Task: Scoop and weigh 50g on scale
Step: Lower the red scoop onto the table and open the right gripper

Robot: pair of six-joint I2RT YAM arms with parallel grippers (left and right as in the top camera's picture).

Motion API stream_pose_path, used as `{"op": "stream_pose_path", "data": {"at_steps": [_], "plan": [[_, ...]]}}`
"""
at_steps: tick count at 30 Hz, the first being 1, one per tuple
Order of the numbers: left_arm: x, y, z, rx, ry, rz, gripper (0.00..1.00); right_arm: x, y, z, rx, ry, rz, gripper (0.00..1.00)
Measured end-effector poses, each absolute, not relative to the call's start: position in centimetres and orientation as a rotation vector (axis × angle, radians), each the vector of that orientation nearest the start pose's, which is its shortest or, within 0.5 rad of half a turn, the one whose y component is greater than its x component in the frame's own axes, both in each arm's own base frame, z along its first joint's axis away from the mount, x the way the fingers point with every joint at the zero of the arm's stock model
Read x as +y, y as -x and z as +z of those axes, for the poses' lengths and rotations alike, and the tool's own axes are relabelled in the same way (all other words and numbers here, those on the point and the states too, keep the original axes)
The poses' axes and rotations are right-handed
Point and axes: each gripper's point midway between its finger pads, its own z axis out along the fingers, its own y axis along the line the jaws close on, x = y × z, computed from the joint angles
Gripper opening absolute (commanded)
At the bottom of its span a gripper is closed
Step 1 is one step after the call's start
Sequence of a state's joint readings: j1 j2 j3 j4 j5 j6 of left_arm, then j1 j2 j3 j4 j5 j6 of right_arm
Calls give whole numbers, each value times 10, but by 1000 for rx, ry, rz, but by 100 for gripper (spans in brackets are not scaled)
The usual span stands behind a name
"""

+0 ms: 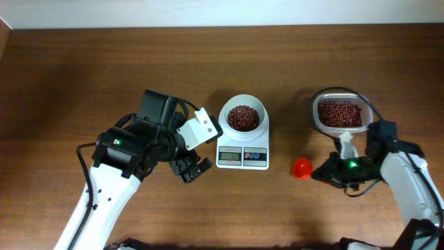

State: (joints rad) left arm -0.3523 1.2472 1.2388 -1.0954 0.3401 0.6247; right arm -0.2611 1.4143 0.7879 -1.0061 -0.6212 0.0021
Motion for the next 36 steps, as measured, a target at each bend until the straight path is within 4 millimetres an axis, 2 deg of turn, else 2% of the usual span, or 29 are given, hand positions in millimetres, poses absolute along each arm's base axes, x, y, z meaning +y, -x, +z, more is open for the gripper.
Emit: {"op": "stream_pose_path", "data": {"at_steps": [2,3,4,8,10,15,16,18,19,22,24,25,26,34,36], "plan": [[-153,-250,211,2257,-1321,-361,99,32,-216,66,2924,-462,951,4],[-153,-250,211,2258,-1321,-360,99,25,-214,66,2919,-489,947,15],[-153,-250,211,2258,-1321,-360,99,19,-213,65,2913,-514,934,18],[-153,-250,211,2257,-1320,-361,99,-5,-211,60,2894,-614,864,20],[-153,-250,211,2257,-1321,-361,99,-8,-210,59,2895,-624,852,27],[-153,-250,211,2257,-1320,-361,99,-12,-208,57,2910,-616,814,30],[-153,-250,211,2257,-1320,-360,99,-15,-209,55,2912,-613,787,36],[-153,-250,211,2258,-1321,-360,99,-20,-213,53,2908,-604,747,40],[-153,-250,211,2257,-1321,-361,99,-22,-214,52,2906,-591,729,45],[-153,-250,211,2257,-1321,-361,99,-25,-216,51,2902,-580,708,48],[-153,-250,211,2257,-1321,-361,99,-25,-216,51,2905,-579,704,67],[-153,-250,211,2257,-1320,-361,99,-25,-216,51,2904,-583,703,88],[-153,-250,211,2257,-1321,-361,99,-25,-216,51,2907,-581,699,99],[-153,-250,211,2257,-1320,-361,99,-24,-211,51,2919,-641,709,99],[-153,-250,211,2258,-1321,-360,99,-24,-212,51,2912,-707,717,99]]}}
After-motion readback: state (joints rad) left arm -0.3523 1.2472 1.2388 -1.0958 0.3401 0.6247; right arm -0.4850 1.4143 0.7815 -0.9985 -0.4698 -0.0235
